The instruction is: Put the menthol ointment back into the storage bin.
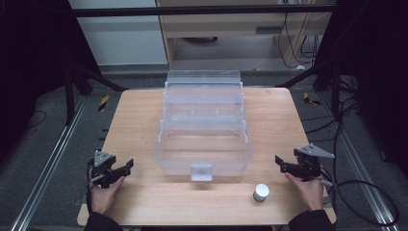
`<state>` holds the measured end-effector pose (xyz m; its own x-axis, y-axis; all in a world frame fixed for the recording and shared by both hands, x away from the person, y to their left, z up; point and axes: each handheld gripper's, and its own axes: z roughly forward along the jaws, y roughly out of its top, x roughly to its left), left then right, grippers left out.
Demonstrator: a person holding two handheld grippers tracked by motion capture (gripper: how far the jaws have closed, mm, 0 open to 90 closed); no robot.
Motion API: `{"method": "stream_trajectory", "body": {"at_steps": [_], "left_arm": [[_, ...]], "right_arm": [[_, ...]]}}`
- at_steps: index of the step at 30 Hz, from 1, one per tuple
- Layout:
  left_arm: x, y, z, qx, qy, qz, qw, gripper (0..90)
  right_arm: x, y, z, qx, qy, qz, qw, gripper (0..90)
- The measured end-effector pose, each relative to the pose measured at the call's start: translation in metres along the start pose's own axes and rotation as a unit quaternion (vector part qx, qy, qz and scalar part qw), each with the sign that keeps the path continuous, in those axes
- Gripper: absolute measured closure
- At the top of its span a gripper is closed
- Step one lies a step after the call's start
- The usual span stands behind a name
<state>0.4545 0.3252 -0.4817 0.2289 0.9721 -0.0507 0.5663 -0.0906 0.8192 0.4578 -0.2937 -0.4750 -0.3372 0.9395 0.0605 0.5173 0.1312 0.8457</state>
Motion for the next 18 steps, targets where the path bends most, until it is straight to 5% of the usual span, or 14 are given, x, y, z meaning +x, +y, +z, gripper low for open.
{"method": "stream_trajectory", "body": {"at_steps": [3,11,17,18], "left_arm": [[-0.003,0.001,0.001,0.006,-0.002,0.008,1.0000,26.6],[-0.004,0.000,0.002,0.014,-0.005,0.017,0.9998,27.7],[-0.005,0.000,0.002,0.022,-0.004,0.020,0.9996,28.0],[-0.005,0.000,0.003,0.022,-0.004,0.022,0.9995,28.1]], "right_arm": [[0.004,0.002,-0.002,0.007,-0.001,-0.028,0.9996,19.8],[0.010,0.013,-0.009,0.006,0.021,-0.050,0.9985,26.1],[0.020,0.034,-0.019,0.018,0.049,-0.096,0.9940,28.2],[0.024,0.042,-0.021,0.035,0.055,-0.128,0.9896,27.2]]}}
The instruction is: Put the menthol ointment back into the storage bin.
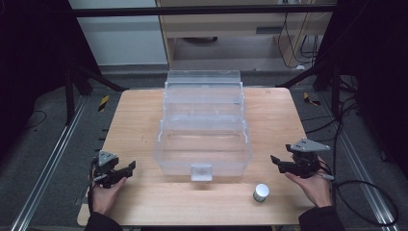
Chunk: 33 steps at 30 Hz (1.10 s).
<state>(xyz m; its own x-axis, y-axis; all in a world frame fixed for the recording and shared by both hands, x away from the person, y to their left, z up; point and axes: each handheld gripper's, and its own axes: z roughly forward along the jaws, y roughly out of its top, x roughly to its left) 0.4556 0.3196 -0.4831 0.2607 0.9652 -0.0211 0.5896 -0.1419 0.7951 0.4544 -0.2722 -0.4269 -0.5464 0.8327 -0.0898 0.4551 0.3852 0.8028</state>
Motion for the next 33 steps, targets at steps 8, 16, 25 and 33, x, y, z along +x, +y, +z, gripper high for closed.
{"method": "stream_trajectory", "body": {"at_steps": [8,16,25,33], "left_arm": [[-0.002,0.000,0.002,0.012,-0.009,0.012,0.9998,28.6],[-0.001,0.000,0.001,0.013,-0.008,0.010,0.9998,28.9],[-0.001,0.000,0.002,0.017,-0.006,0.013,0.9998,29.1],[-0.002,0.000,0.003,0.020,-0.007,0.014,0.9997,29.1]], "right_arm": [[0.009,0.025,-0.006,0.041,0.028,-0.052,0.9974,27.9],[0.012,0.043,-0.010,0.065,0.053,-0.081,0.9931,28.2],[0.023,0.057,-0.019,0.095,0.087,-0.122,0.9841,31.2],[0.038,0.063,-0.019,0.137,0.122,-0.163,0.9694,31.6]]}}
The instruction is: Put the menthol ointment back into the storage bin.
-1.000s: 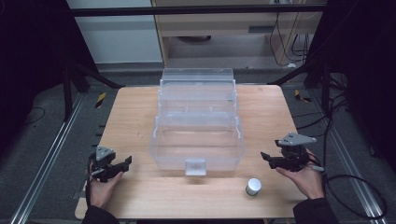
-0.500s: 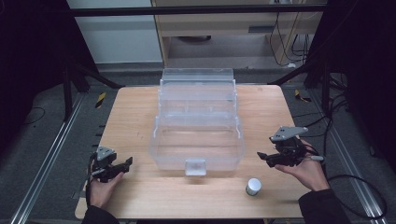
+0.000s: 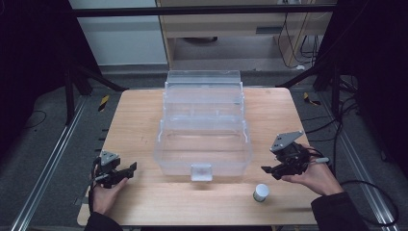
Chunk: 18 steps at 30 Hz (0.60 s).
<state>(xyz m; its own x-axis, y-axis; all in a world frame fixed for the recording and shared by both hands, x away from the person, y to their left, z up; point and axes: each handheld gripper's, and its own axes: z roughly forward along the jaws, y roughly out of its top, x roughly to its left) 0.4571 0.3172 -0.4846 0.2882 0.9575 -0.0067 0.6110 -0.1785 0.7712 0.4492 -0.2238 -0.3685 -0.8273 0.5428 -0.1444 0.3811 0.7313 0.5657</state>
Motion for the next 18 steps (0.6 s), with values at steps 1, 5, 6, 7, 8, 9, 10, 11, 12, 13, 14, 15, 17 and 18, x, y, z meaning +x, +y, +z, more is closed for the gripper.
{"method": "stream_trajectory", "body": {"at_steps": [1,5,6,7,8,9,10,11,12,13,14,15,17,18], "left_arm": [[0.000,0.000,0.000,0.000,0.000,0.000,1.0000,29.1],[0.000,0.000,0.000,0.001,-0.001,0.000,1.0000,29.1],[0.000,0.000,0.000,0.001,-0.001,0.000,1.0000,29.1],[0.000,0.000,0.000,0.001,-0.001,0.000,1.0000,29.1],[0.000,0.000,0.000,0.001,0.000,0.001,1.0000,29.1],[0.000,0.000,0.000,0.001,0.000,0.001,1.0000,29.2],[0.000,0.000,0.000,0.001,-0.001,0.001,1.0000,29.2],[0.000,0.000,0.000,0.000,-0.001,-0.001,1.0000,29.2],[0.000,0.000,0.000,0.002,-0.002,0.002,1.0000,29.2],[0.000,0.000,0.000,0.002,-0.002,0.002,1.0000,29.2],[0.000,0.000,0.000,0.002,-0.001,0.002,1.0000,29.2],[0.000,0.000,0.000,0.002,-0.002,0.002,1.0000,29.2],[0.000,0.000,0.000,0.003,-0.002,0.002,1.0000,29.2],[0.000,0.000,0.000,0.003,-0.002,0.003,1.0000,29.2]], "right_arm": [[0.000,0.000,0.000,0.000,0.000,0.000,1.0000,31.6],[0.006,0.002,0.002,0.021,0.016,-0.014,0.9996,31.6],[0.007,0.002,0.004,0.030,0.023,-0.021,0.9991,32.0],[0.008,0.003,0.004,0.034,0.026,-0.022,0.9989,32.0],[0.009,0.003,0.005,0.039,0.029,-0.024,0.9985,32.0],[0.009,0.003,0.005,0.039,0.029,-0.024,0.9985,32.0],[0.010,0.003,0.007,0.042,0.033,-0.027,0.9982,32.0],[0.011,0.003,0.008,0.047,0.036,-0.030,0.9978,31.9],[0.013,0.003,0.010,0.056,0.043,-0.031,0.9970,31.7],[0.013,0.003,0.010,0.056,0.043,-0.031,0.9970,31.7],[0.015,0.002,0.012,0.061,0.046,-0.035,0.9964,31.6],[0.016,0.002,0.013,0.066,0.051,-0.035,0.9959,31.5],[0.018,0.002,0.016,0.075,0.057,-0.039,0.9948,31.4],[0.019,0.001,0.017,0.077,0.058,-0.040,0.9945,31.2]]}}
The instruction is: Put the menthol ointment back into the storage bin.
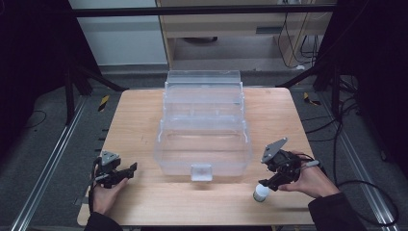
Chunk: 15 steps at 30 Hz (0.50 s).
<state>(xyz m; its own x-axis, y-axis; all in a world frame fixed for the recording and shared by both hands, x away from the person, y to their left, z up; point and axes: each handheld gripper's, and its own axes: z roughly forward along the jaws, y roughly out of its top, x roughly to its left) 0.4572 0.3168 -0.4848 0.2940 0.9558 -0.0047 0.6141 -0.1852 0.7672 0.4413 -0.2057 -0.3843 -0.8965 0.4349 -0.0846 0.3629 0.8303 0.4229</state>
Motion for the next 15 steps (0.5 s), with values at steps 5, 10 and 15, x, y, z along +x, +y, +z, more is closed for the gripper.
{"method": "stream_trajectory", "body": {"at_steps": [5,10,15], "left_arm": [[0.000,0.000,0.000,-0.001,-0.001,0.000,1.0000,29.2],[0.000,0.000,0.000,0.000,0.000,0.000,1.0000,29.2],[0.000,0.000,0.000,-0.001,0.000,0.000,1.0000,29.2]], "right_arm": [[0.003,-0.002,0.007,0.018,0.011,-0.010,0.9997,31.1],[0.006,-0.003,0.013,0.028,0.021,-0.015,0.9993,31.3],[0.008,-0.004,0.019,0.037,0.029,-0.020,0.9987,31.9]]}}
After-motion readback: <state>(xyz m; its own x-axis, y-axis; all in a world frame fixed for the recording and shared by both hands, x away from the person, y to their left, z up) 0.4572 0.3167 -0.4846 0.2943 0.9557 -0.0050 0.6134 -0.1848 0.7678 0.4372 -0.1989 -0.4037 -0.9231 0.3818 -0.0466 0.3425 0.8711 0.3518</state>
